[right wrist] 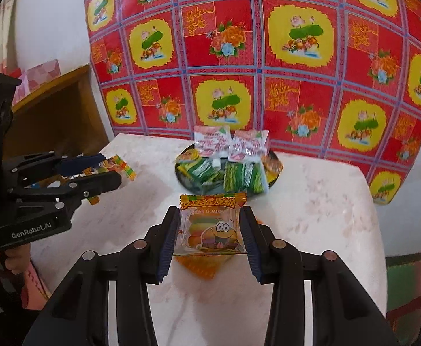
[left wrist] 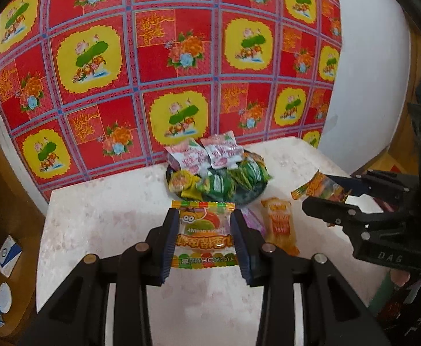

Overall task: Organize snacks
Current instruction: 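Carry both gummy candy bags over the plate with both tools, then lower the gummy bags onto the plate and open both tools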

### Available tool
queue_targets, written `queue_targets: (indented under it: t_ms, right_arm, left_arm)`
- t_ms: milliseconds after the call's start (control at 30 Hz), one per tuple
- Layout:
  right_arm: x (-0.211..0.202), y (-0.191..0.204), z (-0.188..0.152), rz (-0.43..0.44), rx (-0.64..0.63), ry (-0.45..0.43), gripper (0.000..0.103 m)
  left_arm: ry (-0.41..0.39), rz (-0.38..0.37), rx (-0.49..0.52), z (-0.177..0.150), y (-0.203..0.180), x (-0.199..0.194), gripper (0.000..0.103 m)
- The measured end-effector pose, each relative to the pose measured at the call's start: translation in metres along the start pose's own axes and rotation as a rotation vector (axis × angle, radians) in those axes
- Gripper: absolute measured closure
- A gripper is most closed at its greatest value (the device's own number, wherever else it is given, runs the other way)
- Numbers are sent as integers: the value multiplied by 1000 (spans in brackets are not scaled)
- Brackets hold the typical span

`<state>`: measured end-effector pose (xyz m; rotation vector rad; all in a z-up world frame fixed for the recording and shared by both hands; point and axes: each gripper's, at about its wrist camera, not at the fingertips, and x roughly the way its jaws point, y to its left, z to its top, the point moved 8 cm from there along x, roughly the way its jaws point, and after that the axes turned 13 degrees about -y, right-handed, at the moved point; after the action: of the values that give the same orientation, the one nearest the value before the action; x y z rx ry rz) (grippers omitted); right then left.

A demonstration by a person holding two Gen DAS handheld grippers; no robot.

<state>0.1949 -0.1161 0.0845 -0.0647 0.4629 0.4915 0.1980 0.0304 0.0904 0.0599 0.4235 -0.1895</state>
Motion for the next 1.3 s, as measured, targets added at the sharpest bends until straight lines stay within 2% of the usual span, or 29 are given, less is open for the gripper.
queue_targets:
  t_ms: [133,300,500,667,767,933,1000,1133,1300]
  right_arm:
    - [14,-3,13,10,-20,5,59]
    - [29,-4,35,32,-49,-37,59]
    - [64,-3,64,96,-135,-107,59]
    - [92,-20,79,110,-71,-142,59]
    - [104,-30,85,127,-15,-187,59]
    - [112,-41,76,107,23,-211,59]
    - [116,-43,74,89,36,-203,59]
    - [129,-43,65,77,26,-130,59]
    - [143,-47,51,112,82,-39,59]
  left_arm:
    - [-3,-19,-40,8,11,18,65]
    - [-18,-40,-78,17,16,44,65]
    - [-103,-20,-121,39,21,80,65]
    - [-151,-33,-139,54,24,101,65]
    - [-209,-51,-155,59,28,107,65]
    - [-237,-65,-149,48,31,117,64]
    - [-220,-60,-116,42,27,124,64]
    - [-177,-64,-98,32,22,138,65]
    - [-134,-104,-136,25,25,146,65]
